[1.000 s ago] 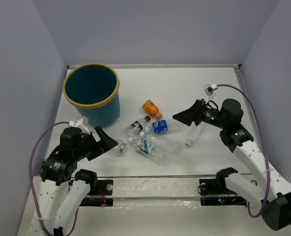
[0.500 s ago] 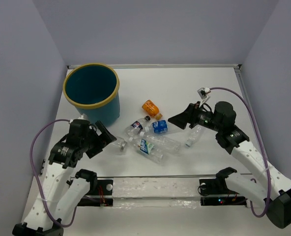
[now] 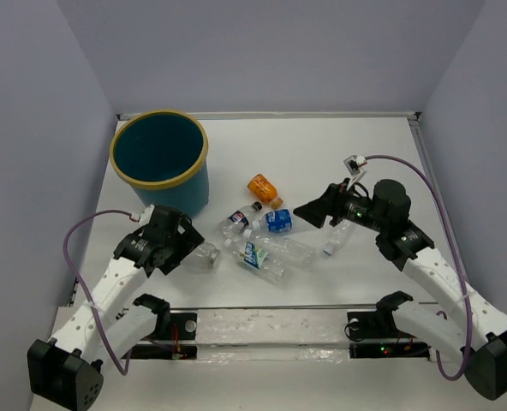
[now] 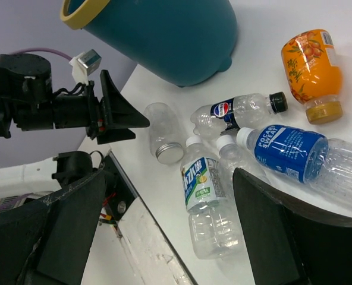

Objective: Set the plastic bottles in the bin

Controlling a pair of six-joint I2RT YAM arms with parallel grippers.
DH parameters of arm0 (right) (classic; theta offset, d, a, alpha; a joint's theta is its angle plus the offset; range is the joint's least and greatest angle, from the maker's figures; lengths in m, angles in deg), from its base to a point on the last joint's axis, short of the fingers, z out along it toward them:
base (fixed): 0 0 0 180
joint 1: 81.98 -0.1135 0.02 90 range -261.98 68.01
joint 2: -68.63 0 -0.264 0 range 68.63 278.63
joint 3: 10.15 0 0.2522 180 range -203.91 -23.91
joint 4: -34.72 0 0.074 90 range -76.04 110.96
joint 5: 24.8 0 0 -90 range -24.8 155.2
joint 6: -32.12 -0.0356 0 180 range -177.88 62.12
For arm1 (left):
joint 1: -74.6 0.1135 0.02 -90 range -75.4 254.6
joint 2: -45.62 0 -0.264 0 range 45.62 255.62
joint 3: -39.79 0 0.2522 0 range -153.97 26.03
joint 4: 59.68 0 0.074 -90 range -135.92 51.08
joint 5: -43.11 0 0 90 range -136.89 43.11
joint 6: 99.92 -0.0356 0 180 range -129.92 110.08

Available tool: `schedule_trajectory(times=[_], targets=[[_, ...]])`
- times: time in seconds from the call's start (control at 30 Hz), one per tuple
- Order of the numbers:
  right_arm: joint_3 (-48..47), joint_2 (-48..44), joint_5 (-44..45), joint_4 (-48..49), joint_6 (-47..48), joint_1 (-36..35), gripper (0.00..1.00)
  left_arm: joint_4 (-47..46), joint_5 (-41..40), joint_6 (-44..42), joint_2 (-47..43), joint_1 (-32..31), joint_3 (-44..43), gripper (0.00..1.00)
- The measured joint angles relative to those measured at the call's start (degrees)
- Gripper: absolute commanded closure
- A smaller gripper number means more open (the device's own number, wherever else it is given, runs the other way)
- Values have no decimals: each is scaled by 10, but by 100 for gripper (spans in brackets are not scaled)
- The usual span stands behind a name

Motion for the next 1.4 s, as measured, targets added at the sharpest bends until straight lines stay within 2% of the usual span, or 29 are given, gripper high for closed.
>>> schedule_trajectory(times=[0.2,0.57,0.77,0.8,0.9,0.93,1.0,1.27,1.4], targets=[[0,-20,-10,0,7,0,7,-49,-42,63,12,-31,37,1],[7,-58,-36,0,15,0,7,-139,-92,129,114,-71,57,2],[12,-77,-40,0,19,0,9,-172,-101,141,149,-79,70,13],[15,-77,-41,0,21,0,9,-174,-101,142,149,-79,73,21],[16,-74,-42,-1,24,0,9,-182,-107,148,140,-80,86,34],[16,-74,-42,-1,24,0,9,-182,-109,148,133,-80,89,43],[16,-74,-42,-2,26,0,9,-180,-112,148,113,-80,98,48],[16,-65,-30,-3,29,0,14,-135,-128,126,38,-104,85,49],[16,-21,-15,-5,33,0,14,-89,-151,106,10,-192,11,49]])
